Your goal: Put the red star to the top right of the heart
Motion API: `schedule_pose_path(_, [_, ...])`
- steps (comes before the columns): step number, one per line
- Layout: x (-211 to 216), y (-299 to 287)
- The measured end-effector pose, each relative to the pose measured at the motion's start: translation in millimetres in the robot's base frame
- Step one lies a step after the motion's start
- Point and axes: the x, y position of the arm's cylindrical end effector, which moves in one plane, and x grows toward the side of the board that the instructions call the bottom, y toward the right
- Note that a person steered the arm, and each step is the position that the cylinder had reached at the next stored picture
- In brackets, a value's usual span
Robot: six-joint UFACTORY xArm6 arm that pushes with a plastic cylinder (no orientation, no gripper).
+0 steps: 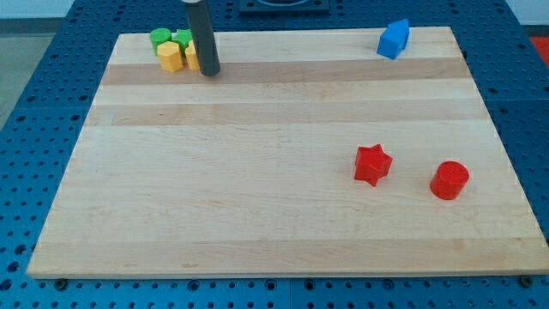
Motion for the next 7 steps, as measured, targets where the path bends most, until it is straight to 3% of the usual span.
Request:
schedule_pose_path(5, [145,255])
schedule_pose_path(7, [188,263])
